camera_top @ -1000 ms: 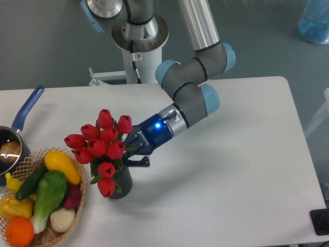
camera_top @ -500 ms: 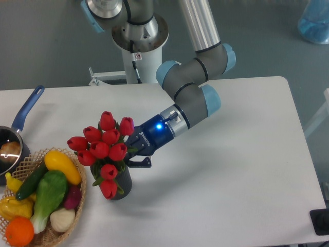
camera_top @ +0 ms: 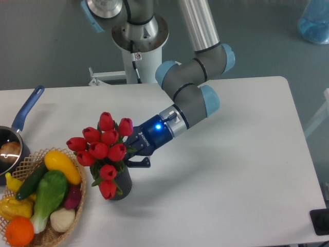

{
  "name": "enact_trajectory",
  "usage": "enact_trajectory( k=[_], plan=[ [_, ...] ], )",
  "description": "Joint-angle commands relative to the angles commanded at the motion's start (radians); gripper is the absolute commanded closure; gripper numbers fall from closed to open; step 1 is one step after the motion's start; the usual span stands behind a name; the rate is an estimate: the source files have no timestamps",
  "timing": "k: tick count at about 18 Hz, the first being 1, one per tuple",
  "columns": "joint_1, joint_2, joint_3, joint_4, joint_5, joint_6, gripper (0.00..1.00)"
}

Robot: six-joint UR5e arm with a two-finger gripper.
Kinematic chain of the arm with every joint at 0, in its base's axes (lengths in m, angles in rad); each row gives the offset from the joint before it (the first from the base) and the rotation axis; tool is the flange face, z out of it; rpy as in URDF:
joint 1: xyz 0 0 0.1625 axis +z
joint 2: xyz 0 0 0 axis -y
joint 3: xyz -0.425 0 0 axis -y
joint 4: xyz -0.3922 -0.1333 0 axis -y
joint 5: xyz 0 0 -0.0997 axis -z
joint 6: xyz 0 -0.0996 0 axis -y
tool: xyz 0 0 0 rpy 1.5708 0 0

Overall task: Insert the flowers into the vase
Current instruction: 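Hold the tulips upright in the vase and adjust their position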

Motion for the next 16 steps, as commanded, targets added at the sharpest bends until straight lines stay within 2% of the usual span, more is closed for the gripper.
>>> enact_trajectory(
  k=[15,16],
  plan=[
    [-0.003,-0.005,-0.006,0.000,0.023,0.000,0.73],
    [-0.005,-0.005,-0.006,0.000,0.023,0.002,0.68]
  ],
)
